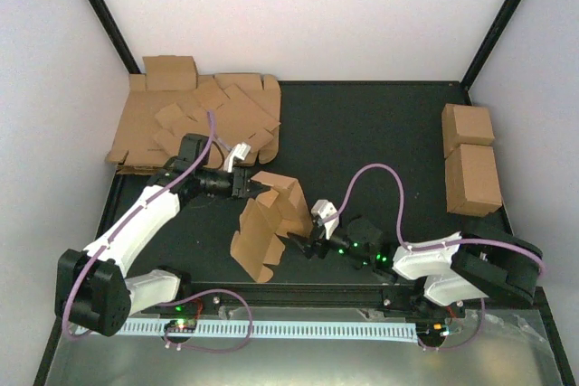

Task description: Fold the paper box

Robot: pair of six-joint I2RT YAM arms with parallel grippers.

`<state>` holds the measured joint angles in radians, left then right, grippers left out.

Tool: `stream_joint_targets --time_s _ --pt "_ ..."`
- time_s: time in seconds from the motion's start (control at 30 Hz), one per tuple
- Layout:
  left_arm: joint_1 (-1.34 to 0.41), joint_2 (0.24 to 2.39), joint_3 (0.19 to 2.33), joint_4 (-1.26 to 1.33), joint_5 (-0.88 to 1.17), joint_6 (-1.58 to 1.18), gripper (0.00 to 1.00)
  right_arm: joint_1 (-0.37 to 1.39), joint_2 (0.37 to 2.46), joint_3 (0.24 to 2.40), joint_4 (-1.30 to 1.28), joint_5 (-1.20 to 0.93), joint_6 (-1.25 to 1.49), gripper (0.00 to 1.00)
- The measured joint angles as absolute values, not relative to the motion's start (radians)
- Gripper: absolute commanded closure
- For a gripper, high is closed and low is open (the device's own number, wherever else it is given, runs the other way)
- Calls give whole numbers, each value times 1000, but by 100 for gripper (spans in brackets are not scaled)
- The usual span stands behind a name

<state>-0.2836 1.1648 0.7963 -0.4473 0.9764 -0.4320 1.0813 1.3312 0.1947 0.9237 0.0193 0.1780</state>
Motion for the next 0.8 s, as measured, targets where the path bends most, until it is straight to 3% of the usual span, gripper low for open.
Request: stream_joint_targets --time_s 0.23,0.8 --pt "-316 1165 796 -457 928 -406 75 1081 1341 191 928 35 182 1" --pt "-376 1164 796 -456 827 -387 75 1081 1209 133 880 75 197 1"
